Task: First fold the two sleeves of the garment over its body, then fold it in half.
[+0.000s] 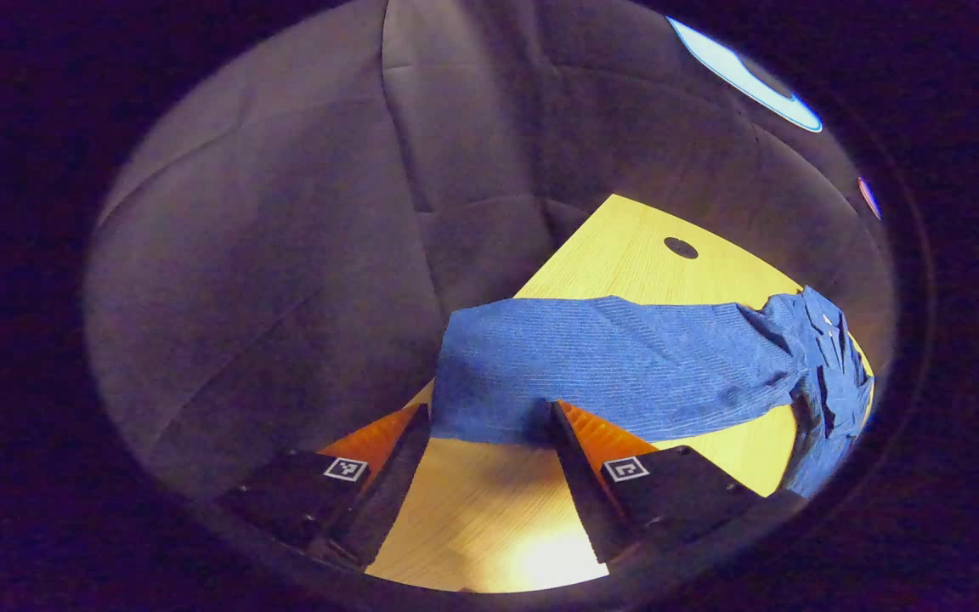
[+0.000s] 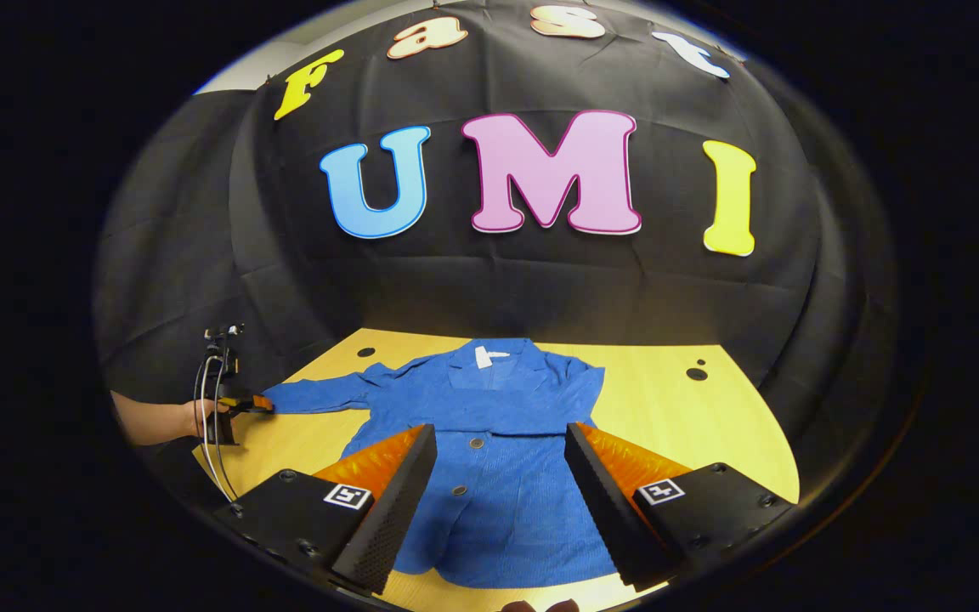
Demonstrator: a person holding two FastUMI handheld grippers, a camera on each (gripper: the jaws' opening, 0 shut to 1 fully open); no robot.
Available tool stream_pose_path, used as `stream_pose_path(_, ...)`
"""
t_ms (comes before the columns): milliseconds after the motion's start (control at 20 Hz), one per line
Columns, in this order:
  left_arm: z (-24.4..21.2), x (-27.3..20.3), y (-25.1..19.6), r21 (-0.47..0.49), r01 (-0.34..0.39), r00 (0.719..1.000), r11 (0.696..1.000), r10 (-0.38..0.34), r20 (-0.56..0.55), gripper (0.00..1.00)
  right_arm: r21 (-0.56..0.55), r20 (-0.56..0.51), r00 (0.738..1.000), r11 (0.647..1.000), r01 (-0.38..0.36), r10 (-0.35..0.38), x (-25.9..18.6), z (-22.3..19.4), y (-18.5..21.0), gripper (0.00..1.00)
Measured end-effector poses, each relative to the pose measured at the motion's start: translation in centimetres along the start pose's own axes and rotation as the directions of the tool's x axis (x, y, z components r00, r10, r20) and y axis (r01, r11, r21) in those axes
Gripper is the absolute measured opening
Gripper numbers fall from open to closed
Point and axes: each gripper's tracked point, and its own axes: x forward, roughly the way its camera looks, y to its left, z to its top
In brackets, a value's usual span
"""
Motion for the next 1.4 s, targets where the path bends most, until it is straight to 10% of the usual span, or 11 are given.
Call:
stream_pose_path(200,0.4,0.3,-1.6,0.032,0.061,0.998,0.998,-0.061,0.003,0.60,0.001,-0.031,1.000,1.000,0.001,-0.001,-0.1,-2.2,-0.9,0.97)
stream_pose_path(350,0.6,0.9,-3.1,0.004,0.071,0.997,0.997,-0.071,0.019,0.00,0.001,-0.058,0.998,1.000,0.004,-0.004,-0.1,-4.0,-1.9,0.97)
stream_pose_path(650,0.7,-0.5,-4.8,-0.131,0.141,0.989,0.981,-0.132,0.072,0.00,0.009,-0.082,0.997,1.000,0.016,-0.015,0.9,-6.8,-4.7,0.97)
stream_pose_path(900,5.4,-8.7,-15.1,0.023,0.305,0.910,0.952,-0.298,0.289,0.00,0.038,-0.066,0.997,0.998,0.047,-0.044,2.9,-7.7,-8.0,0.98)
stream_pose_path(1400,-0.9,-21.9,-50.0,0.450,0.643,0.619,0.620,-0.766,0.170,0.00,0.090,-0.076,0.985,0.983,0.159,-0.152,4.2,-10.6,-15.4,0.98)
